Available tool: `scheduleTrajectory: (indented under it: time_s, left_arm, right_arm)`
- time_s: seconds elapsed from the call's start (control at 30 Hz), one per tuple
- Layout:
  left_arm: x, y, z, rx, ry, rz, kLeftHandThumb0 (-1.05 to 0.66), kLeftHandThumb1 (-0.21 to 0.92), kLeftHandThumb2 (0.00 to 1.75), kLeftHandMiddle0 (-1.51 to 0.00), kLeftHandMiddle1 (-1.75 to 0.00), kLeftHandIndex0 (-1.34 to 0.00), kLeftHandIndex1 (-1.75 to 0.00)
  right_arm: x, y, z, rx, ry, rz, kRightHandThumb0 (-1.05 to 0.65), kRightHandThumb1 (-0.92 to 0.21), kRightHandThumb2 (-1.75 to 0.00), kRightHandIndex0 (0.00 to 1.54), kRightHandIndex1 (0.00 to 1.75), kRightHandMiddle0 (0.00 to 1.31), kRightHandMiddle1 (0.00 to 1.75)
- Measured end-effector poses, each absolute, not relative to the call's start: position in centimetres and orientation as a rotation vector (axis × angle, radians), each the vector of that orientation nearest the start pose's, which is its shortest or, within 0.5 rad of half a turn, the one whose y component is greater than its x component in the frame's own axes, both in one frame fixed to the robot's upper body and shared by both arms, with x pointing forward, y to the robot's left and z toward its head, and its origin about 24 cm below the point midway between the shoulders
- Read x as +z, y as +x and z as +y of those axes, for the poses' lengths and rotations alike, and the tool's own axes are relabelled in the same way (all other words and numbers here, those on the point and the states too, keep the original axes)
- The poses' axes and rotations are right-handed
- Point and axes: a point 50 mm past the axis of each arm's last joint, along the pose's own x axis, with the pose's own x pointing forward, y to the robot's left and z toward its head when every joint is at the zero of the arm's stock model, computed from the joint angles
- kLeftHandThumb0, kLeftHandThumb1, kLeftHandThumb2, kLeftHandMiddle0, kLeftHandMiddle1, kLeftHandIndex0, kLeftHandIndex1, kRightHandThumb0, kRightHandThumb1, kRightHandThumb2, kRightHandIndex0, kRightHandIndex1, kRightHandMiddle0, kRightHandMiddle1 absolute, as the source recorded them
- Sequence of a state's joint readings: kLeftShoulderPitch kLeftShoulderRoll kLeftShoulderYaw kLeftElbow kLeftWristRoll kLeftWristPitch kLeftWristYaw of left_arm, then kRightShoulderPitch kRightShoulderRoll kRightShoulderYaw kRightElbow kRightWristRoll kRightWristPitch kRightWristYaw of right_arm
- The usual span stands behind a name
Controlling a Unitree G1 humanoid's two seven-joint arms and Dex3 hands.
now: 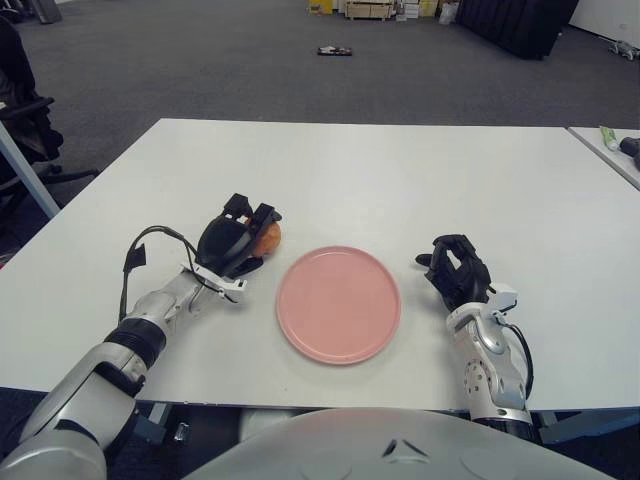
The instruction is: Put the apple into the plate.
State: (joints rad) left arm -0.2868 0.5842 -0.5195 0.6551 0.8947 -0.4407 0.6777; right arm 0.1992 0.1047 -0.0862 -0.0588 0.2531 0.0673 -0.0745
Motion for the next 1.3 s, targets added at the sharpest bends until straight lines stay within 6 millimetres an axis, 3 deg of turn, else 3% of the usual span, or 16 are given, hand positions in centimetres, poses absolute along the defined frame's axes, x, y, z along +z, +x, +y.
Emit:
scheduleTrajectory:
  time_s: [0.87, 1.3]
  left_arm:
    - [0.34, 25.75, 19.66, -0.272, 1.294, -0.396, -0.49, 0.27, 1.37, -1.25, -1.75, -0.64, -1.75]
    - [0.39, 25.53, 19.75, -0.249, 1.255, -0.367, -0.48, 0.28, 1.36, -1.24, -1.75, -0.64, -1.75]
  right_arm:
    - [0.24, 20.94, -16.5, -0.231, 0.342, 0.193, -0.01, -0.53, -1.02, 0.48, 1.58, 0.33, 1.75]
    - [0.2, 21.01, -16.48, -0.233, 0.344, 0.199, -0.01, -0.57, -0.95, 0.47, 1.52, 0.32, 1.75]
